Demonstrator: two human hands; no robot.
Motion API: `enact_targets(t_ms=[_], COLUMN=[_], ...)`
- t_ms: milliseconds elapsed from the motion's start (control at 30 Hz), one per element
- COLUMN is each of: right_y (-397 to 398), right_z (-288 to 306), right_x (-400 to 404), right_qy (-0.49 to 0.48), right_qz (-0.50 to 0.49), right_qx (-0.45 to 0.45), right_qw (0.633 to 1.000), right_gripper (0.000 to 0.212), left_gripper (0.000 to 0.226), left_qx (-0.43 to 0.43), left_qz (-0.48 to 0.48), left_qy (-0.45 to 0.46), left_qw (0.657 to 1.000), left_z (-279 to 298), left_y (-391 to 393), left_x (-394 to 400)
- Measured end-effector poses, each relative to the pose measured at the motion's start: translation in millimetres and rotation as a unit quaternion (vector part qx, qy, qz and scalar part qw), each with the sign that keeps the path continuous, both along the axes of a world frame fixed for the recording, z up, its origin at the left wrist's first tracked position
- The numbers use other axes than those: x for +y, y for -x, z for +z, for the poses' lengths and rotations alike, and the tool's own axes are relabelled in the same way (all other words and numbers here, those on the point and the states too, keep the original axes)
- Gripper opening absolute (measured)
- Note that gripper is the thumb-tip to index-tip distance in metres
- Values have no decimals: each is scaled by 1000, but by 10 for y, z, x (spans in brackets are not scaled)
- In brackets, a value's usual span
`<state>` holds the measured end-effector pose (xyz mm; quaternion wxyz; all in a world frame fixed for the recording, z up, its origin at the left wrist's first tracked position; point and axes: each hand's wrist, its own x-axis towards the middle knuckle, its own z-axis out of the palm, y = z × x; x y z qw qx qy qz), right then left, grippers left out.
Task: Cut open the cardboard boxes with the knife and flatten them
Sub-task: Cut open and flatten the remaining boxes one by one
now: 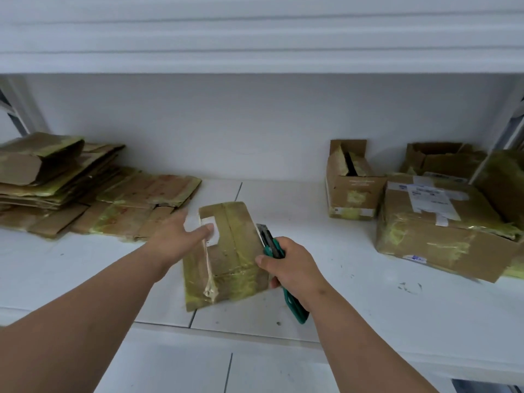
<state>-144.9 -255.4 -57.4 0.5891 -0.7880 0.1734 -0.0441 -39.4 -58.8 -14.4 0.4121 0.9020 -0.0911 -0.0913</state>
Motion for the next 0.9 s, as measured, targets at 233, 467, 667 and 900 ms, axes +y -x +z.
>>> enact_targets(t_ms=[233, 467, 667, 900], right_y=[54, 18, 6, -18], right_z=[-10, -86, -110, 287], right_x=[10, -5, -26, 16], right_qy=[-37, -20, 49, 193], right_qz=[-3, -24, -112, -121], right_qx=[-45, -64, -77, -154], right_qw=[998, 997, 990, 962], right_gripper=[14, 27, 18, 37], left_gripper=[110, 47, 43, 54], left_qx=[90, -141, -250, -355], left_qz=[2, -27, -128, -162], left_qy=[119, 77, 60, -28], left_qw=[989, 987, 958, 920], left_z=[-58, 224, 336, 267], left_y=[-237, -346, -139, -88], left_x=[-40, -277, -515, -636])
